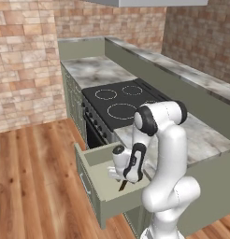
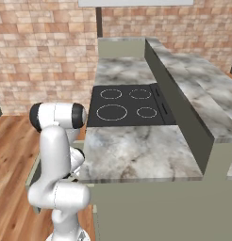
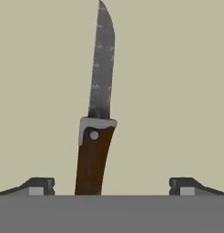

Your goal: Open the drawer on the left and place the cutting tools on the cutting board.

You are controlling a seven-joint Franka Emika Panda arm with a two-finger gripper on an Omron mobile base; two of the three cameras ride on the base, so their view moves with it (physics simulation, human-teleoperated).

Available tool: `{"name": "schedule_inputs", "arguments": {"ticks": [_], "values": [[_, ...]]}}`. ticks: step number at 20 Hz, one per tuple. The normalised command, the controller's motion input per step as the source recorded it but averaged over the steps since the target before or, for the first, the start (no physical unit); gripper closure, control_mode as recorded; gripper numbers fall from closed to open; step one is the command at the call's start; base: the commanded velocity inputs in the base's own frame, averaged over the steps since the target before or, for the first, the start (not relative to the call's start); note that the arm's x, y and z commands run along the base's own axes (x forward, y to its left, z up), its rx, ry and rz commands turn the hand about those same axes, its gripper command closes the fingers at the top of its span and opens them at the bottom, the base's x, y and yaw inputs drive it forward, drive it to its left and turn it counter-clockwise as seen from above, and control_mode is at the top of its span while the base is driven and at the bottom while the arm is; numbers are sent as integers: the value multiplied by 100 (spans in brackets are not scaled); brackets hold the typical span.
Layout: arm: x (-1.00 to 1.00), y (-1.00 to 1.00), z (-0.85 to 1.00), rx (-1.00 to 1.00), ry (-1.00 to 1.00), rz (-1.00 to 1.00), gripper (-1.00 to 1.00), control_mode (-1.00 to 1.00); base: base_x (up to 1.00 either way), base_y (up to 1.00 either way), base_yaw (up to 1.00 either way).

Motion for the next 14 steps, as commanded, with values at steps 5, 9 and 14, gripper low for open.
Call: {"name": "schedule_inputs", "arguments": {"ticks": [5,9,14], "values": [[11,17,-21,0,0,0,-100,-100,0,0,0],[0,44,-19,0,0,0,-100,-100,0,0,0],[0,51,-16,0,0,-6,-100,-100,0,0,0]]}}
